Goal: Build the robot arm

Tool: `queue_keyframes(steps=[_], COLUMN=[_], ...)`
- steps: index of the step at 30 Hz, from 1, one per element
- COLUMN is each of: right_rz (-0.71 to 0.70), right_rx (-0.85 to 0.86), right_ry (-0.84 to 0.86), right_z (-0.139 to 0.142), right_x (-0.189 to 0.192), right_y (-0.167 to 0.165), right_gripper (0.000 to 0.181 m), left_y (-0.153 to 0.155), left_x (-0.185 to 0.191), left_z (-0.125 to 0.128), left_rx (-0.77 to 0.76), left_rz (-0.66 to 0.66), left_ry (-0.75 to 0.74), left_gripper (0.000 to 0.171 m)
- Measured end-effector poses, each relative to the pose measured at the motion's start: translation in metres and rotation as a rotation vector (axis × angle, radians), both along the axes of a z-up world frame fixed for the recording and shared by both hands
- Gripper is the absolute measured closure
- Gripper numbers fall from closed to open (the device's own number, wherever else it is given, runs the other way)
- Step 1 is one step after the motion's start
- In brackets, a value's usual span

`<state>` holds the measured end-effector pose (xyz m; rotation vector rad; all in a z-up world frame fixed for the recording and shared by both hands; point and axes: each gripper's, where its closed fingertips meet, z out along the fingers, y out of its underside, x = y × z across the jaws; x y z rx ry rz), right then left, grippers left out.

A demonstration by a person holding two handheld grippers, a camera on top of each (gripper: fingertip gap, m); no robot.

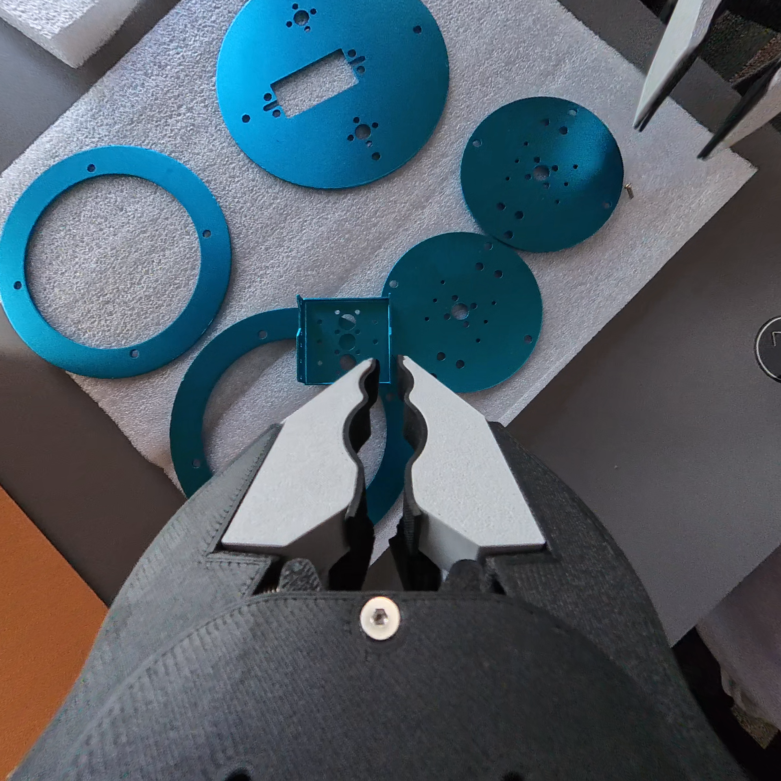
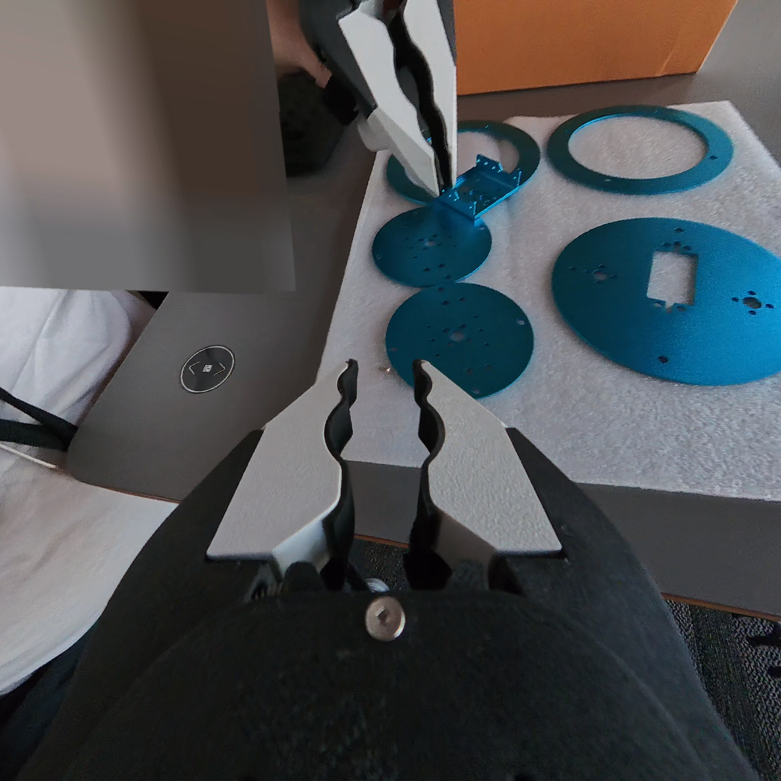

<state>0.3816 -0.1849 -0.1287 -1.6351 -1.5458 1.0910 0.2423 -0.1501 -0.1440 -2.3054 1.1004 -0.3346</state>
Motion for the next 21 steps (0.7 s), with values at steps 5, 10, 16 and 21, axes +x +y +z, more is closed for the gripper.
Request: queue_keyframes(steps=[5, 10, 16, 21], right_rz=[-0.004, -0.021, -0.037, -0.066], right_rx=[0.003, -0.01, -0.017, -0.005], right_ry=[-0.002, 0.029, 0.034, 0.033], right_z=[0.0, 0.007, 0.007, 0.005], right_x=[0.0, 0.003, 0.007, 0.01], right_y=[-0.006, -0.003, -0.003, -0.001], right_gripper=[0.156, 0.156, 0.156, 0.156], left_y=[-0.002, -0.002, -0.001, -0.019], left_x=[0.0, 0.0, 0.003, 0.048], left_z=[-0.004, -0.005, 0.008, 0.034], left_rx=[-0.013, -0.016, 0.031, 0.067], left_rz=[-0.013, -0.024, -0.015, -0.173], left_ry=[0.011, 0.008, -0.044, -0.174], left_gripper=[0.167, 0.171, 0.171, 0.171])
